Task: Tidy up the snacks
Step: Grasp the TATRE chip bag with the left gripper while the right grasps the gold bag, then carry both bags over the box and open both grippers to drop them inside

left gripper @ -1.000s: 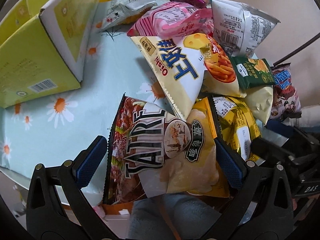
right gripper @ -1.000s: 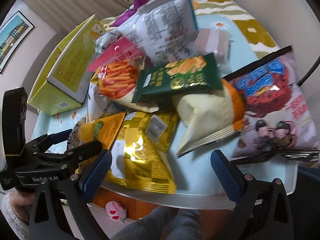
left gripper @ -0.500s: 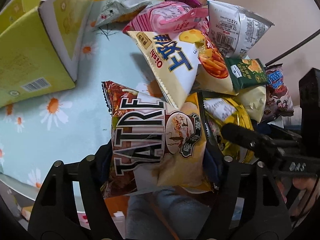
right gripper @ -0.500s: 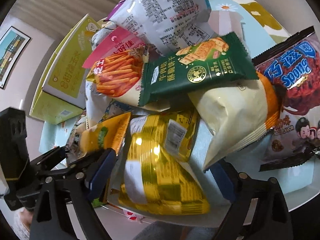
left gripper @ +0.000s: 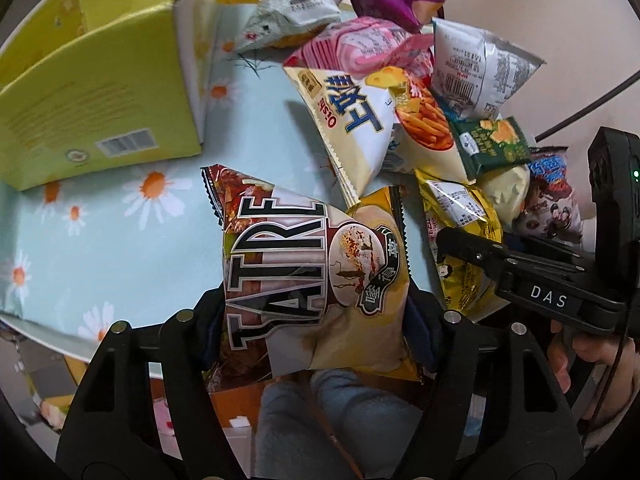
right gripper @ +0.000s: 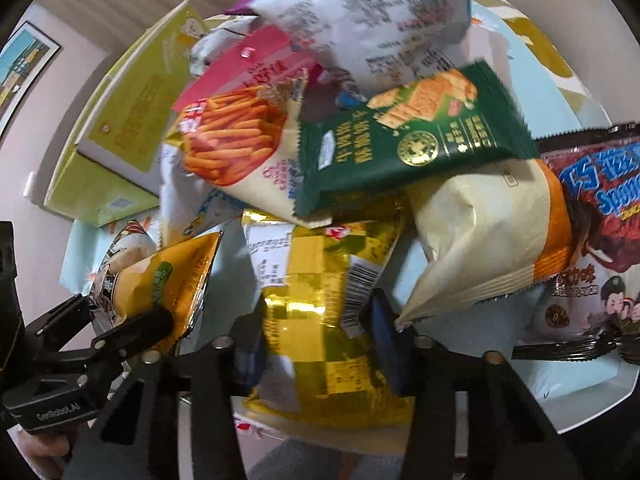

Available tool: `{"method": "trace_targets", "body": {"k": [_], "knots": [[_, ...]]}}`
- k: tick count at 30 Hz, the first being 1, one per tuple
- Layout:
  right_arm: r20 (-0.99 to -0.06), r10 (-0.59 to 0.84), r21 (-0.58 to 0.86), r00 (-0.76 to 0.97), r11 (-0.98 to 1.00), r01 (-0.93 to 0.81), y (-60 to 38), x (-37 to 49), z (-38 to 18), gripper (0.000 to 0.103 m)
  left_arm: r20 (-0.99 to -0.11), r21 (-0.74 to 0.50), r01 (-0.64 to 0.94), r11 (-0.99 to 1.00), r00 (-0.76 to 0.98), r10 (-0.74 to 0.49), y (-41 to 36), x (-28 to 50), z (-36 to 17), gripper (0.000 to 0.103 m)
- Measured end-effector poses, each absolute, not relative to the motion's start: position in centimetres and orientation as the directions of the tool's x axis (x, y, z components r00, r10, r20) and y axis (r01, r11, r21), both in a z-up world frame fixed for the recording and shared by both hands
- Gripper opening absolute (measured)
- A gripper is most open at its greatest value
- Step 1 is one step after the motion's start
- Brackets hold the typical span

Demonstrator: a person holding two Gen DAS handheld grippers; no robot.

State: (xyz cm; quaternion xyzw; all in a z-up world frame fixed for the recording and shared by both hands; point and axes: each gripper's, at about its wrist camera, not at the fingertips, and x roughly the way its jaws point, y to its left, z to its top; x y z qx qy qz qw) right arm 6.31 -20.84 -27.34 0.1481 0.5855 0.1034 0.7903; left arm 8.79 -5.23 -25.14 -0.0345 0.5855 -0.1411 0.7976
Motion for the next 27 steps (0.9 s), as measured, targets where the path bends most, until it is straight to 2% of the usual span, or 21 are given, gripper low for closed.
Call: {"method": "trace_targets", "body": {"k": [2, 16, 27], "knots": [[-0.892, 0.34, 0.354, 0.299, 0.935, -0.008, -20.3, 6.3, -26.8, 0.036, -0.92, -0.223, 0.175, 0.959, 0.286, -0.266, -4.9, 8.2, -24.5, 0.067], [-0.847, 0.402, 0.379, 0.347, 0.915, -0.134, -18.4, 7.4, -21.9, 0.035, -0.883, -0.202, 0.093, 0.975, 0.412, -0.222, -4.5, 5.9, -19.2, 0.067], [-0.774, 0.452, 0.341, 0.444, 0.888, -0.31, -17.8, 8.4, -14.1, 0.035, -0.815, -0.165, 0.028, 0.986, 0.56, -0.152, -2.6, 7.5, -12.4, 0.068]]}}
